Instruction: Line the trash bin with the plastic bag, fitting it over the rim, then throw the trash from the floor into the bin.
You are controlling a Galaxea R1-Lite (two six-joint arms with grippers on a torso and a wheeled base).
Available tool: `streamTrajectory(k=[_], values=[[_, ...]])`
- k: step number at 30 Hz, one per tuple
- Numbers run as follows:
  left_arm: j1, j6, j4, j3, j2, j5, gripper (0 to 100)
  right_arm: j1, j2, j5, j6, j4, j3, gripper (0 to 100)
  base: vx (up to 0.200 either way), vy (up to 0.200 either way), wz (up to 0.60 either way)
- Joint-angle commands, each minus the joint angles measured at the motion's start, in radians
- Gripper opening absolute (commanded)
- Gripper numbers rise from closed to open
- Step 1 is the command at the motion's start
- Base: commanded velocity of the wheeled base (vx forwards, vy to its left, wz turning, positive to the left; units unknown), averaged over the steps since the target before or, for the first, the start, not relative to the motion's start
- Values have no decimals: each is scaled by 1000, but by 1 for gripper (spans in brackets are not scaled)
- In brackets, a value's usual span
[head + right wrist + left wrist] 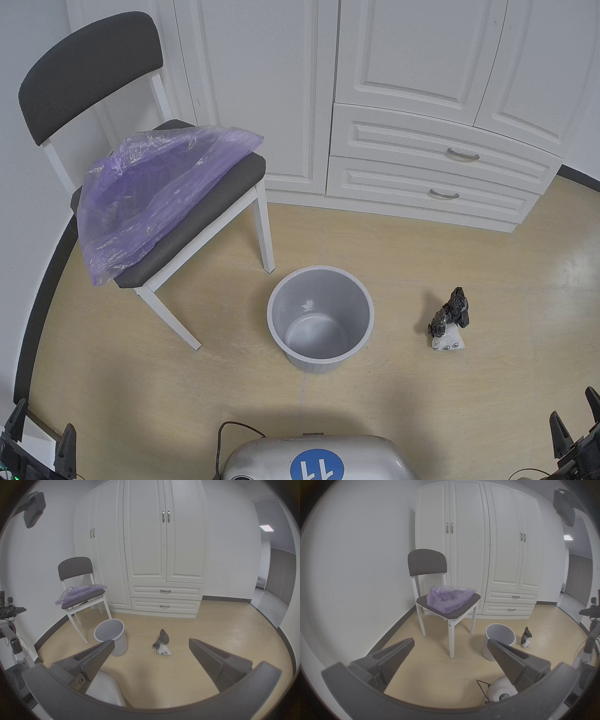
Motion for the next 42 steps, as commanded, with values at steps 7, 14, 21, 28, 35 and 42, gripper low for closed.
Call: streamTrajectory(k=[7,14,21,28,35,42], values=[[1,0,0,18,-16,0,100,1,-16,1,-1,1,18,100,0,0,0],[-1,0,0,18,-16,0,100,-1,-16,1,-5,1,18,100,0,0,0],[1,0,0,18,-16,0,100,-1,-16,1,-6,1,18,100,0,0,0],[-1,0,0,18,-16,0,100,-1,-16,2,-21,3,18,100,0,0,0],[-1,0,0,18,-16,0,100,-1,-16,5,-24,3,18,100,0,0,0],[1,17,-2,18,-16,-4,100,-1,-16,2,-17,3,18,100,0,0,0]])
